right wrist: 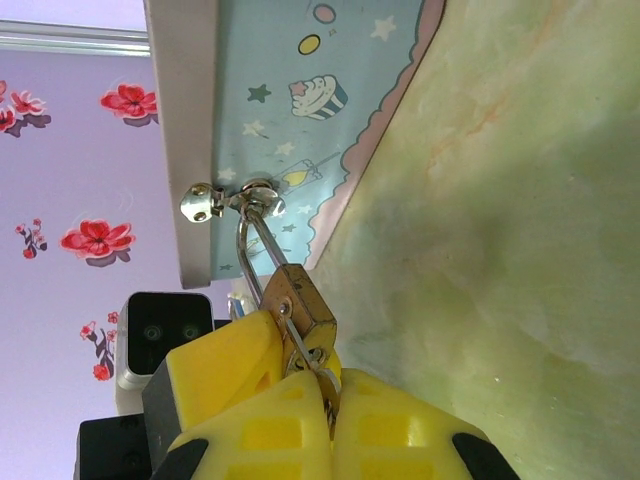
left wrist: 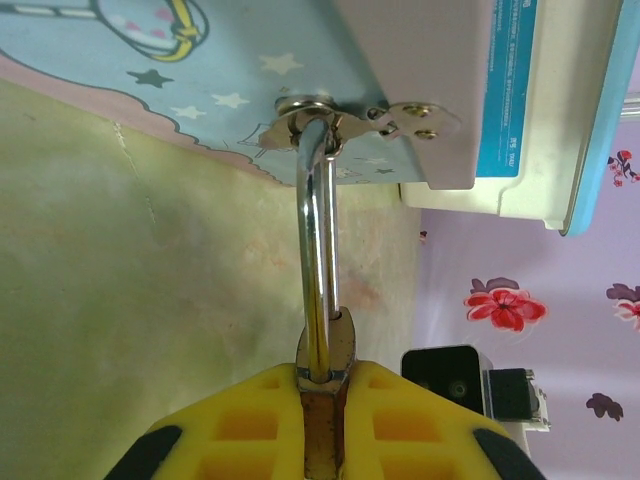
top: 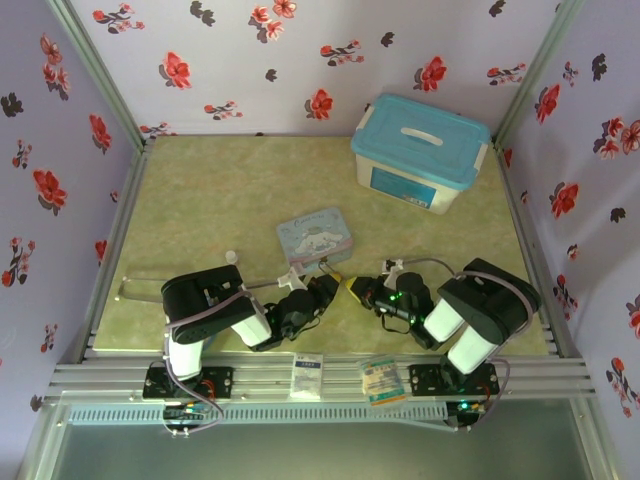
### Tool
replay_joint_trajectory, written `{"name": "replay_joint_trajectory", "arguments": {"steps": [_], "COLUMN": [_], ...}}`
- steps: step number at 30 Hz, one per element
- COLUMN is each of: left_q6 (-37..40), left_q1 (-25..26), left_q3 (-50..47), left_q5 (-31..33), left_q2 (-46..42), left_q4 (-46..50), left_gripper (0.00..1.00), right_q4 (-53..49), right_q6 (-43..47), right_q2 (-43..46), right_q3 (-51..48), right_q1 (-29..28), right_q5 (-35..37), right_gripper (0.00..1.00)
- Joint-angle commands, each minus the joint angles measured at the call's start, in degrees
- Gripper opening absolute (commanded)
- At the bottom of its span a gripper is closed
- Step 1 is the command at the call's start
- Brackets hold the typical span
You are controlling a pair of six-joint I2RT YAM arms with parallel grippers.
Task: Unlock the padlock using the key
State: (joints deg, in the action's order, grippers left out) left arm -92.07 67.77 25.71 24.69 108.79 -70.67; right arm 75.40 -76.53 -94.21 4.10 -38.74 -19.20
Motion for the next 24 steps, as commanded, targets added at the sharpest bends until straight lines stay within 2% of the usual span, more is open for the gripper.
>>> {"name": "replay_joint_trajectory", "arguments": {"steps": [1,8,24], "left_q6": [0.09,-0.04,-0.56], "left_q1": [0.68,0.70,0.70], "left_q3": [0.28,0.04,1.38], "left_q5": [1.43,1.62,0.85], "left_q2": [-0.89,-0.51,0.50], "left_q4": [-4.65,-4.64,-4.65], "left_gripper": [0.00,0.00,0.00], "right_q4": [1.40,3.95,-2.39], "right_q6": [0.72,0.96,2.41], "right_q2": [-2.42,-2.57,2.77], "right_q3": [-0.07,-2.91,-0.11], "right_q1": [-0.46,-0.63,-1.25], "right_q5": [1.24,1.25,0.16], "right_gripper": [0.00,0.00,0.00]}}
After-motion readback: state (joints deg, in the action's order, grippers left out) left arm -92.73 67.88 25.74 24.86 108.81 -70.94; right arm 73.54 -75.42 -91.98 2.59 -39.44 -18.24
